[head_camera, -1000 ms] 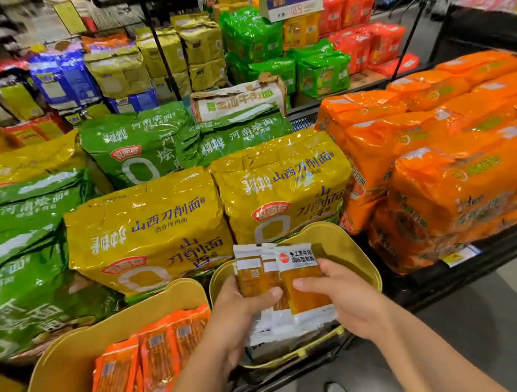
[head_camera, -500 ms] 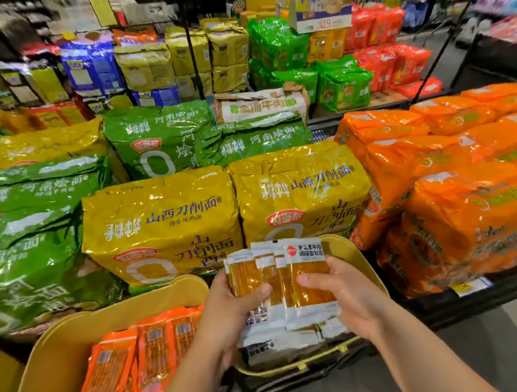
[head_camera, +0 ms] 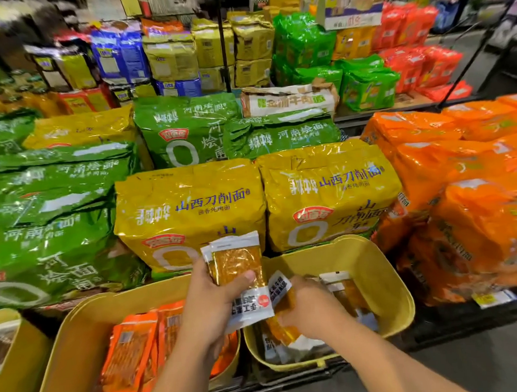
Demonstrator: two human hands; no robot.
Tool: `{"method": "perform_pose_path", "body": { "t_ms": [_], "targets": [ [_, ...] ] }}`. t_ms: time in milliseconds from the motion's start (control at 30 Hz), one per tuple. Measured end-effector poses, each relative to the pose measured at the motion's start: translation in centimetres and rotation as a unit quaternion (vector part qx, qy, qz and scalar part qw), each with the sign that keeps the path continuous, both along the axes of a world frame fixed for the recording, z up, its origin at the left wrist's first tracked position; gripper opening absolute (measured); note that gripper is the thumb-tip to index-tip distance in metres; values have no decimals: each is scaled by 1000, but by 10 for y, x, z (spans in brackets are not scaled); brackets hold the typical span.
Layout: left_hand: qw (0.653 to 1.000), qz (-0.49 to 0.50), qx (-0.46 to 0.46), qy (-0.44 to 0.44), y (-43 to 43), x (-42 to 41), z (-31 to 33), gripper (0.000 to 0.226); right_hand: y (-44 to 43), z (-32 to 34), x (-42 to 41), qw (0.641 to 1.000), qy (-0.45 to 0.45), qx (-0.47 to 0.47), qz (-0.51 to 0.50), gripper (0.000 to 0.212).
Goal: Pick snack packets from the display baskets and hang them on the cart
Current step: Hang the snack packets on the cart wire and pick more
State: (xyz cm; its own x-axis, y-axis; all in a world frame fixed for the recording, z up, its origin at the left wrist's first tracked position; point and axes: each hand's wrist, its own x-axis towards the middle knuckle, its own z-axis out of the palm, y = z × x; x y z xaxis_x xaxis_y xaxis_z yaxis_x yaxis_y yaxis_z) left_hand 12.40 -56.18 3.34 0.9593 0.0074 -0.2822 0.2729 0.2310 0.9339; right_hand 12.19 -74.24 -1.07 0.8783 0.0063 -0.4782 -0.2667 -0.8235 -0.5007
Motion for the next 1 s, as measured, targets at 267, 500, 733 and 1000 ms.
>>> {"method": "perform_pose_path", "body": {
  "t_ms": [267, 500, 733, 1000],
  "targets": [
    [999, -21, -19, 41, 4, 0, 0, 49, -50, -3, 1, 986, -40, -155, -52, 69],
    [993, -73, -15, 93, -13, 1, 2, 37, -60, -12, -7, 967, -69, -246, 6, 65],
    [980, -124, -60, 146, -30, 6, -1, 36, -71, -5, -7, 976, -22, -218, 7, 32],
    [984, -148, -30, 95, -51, 4, -4, 52, -57, 24, -15, 862, 45, 475, -173, 35]
  ]
}}
